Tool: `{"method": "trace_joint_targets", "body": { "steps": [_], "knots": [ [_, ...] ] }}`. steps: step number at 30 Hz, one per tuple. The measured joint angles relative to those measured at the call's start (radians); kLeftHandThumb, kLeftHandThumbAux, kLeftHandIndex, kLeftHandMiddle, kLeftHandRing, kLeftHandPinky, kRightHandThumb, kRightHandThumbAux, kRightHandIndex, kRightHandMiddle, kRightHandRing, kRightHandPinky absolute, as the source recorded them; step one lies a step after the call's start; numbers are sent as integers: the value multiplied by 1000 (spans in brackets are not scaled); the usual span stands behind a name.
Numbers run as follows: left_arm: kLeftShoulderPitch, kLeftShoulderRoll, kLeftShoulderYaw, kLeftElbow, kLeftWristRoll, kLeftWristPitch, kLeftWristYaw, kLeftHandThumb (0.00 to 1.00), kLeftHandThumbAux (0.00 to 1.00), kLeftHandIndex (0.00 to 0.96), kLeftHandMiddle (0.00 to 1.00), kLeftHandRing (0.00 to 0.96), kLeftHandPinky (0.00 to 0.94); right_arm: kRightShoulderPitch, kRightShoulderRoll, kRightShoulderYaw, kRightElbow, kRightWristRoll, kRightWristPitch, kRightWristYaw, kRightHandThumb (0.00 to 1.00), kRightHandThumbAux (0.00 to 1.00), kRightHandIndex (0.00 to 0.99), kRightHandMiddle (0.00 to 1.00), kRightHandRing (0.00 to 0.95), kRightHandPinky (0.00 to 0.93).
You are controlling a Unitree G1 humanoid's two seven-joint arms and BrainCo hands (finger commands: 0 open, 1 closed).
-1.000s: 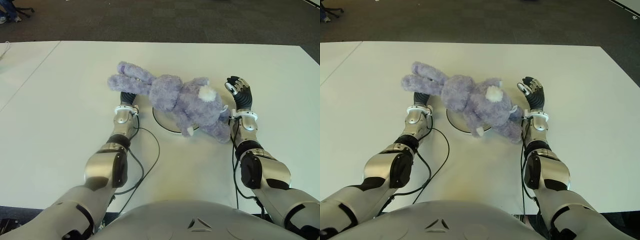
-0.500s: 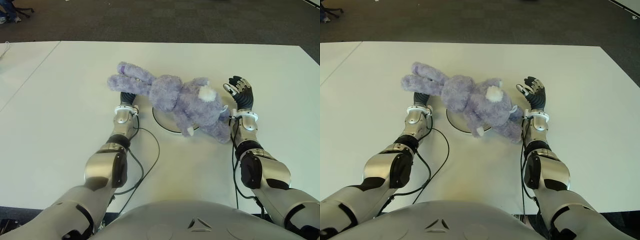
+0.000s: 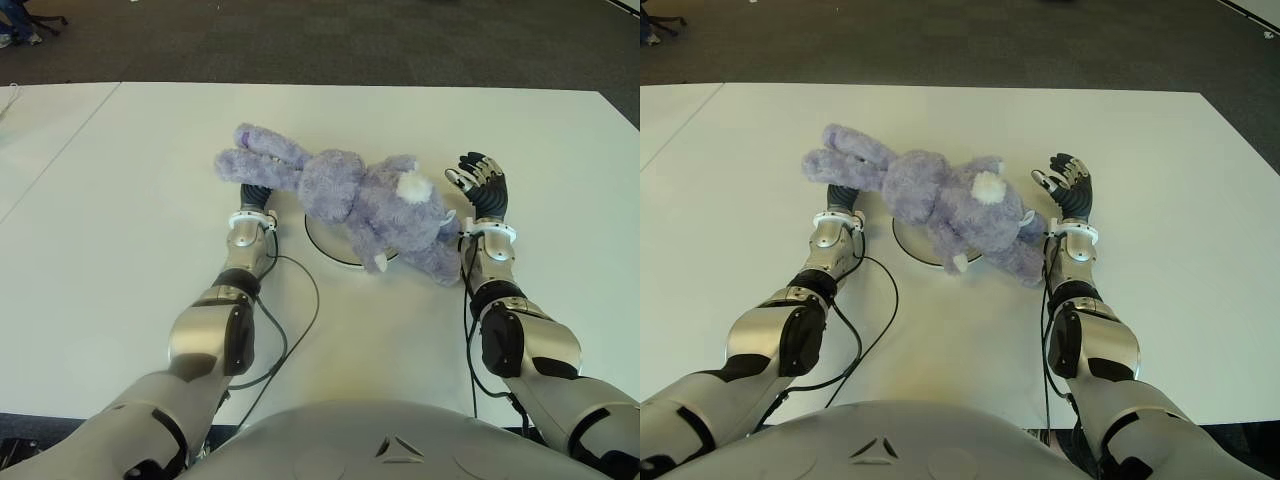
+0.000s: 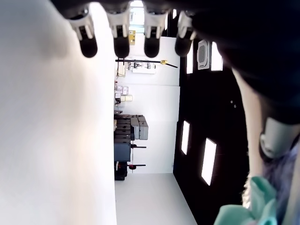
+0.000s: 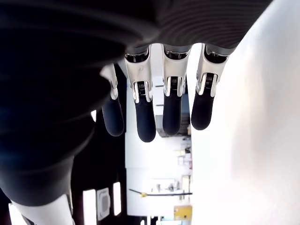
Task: Put the doll into the plate.
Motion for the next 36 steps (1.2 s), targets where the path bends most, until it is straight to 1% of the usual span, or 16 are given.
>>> {"method": "trace_joint_targets", "body": {
  "steps": [4, 16, 20, 27, 36],
  "knots": [
    [0, 0, 0, 0, 0, 0, 0, 0, 545, 33, 60, 57, 64, 0, 0, 1, 0, -2, 0, -8, 41, 807, 257, 285, 280, 316],
    [0, 0, 1, 0, -1, 0, 0, 0, 545, 35, 56, 52, 58, 0, 0, 2, 0, -2, 0, -15, 47, 820, 273, 300, 293, 300],
    [0, -1, 1, 0, -1, 0, 0, 0, 543, 34, 53, 49, 51, 0, 0, 2, 0, -2, 0, -15, 55, 822, 271, 303, 299, 319],
    [0, -2, 1, 0, -2, 0, 0, 0, 547, 38, 57, 57, 72, 0, 0, 1, 0, -2, 0, -15, 77, 825, 268, 302, 295, 284],
    [0, -2, 1, 0, -2, 0, 0, 0, 543, 41, 60, 57, 66, 0, 0, 1, 0, -2, 1, -14, 85, 840, 270, 295, 284, 278]
  ]
}}
